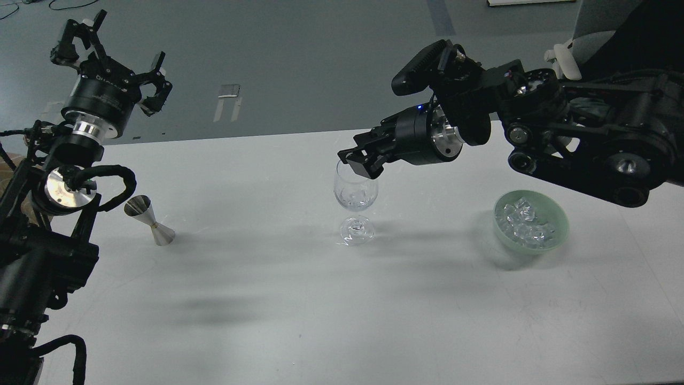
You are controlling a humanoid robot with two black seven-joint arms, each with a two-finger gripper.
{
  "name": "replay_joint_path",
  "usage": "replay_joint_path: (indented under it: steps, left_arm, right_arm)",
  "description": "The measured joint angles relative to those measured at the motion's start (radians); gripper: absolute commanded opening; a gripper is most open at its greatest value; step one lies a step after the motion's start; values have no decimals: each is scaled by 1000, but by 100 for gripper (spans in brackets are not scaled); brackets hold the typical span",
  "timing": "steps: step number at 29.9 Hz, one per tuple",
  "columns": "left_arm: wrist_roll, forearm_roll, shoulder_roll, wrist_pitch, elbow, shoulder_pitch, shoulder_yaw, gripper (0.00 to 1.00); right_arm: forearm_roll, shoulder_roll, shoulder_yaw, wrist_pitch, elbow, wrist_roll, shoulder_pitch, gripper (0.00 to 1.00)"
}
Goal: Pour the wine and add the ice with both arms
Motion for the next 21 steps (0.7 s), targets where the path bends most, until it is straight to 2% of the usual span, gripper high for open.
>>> replay_joint_path:
  steps: [1,6,14,16,21]
  left_arm:
    - [0,0,0,0,0,0,0,98]
    - [1,0,2,0,0,0,0,98]
    - [4,0,7,0,3,-2,6,98]
    - [4,0,6,0,4,-2,6,98]
    - [5,0,1,2,9,0,7,98]
  right_arm:
    - [1,-9,12,0,-1,0,5,98]
    - [57,-71,117,0,-28,6,12,100]
    - [212,-141,286,-4,-248,12,5,99]
    - [240,-141,319,-26,-308,12,0,100]
    - [402,-115,370,-161,-512,10,-20,100]
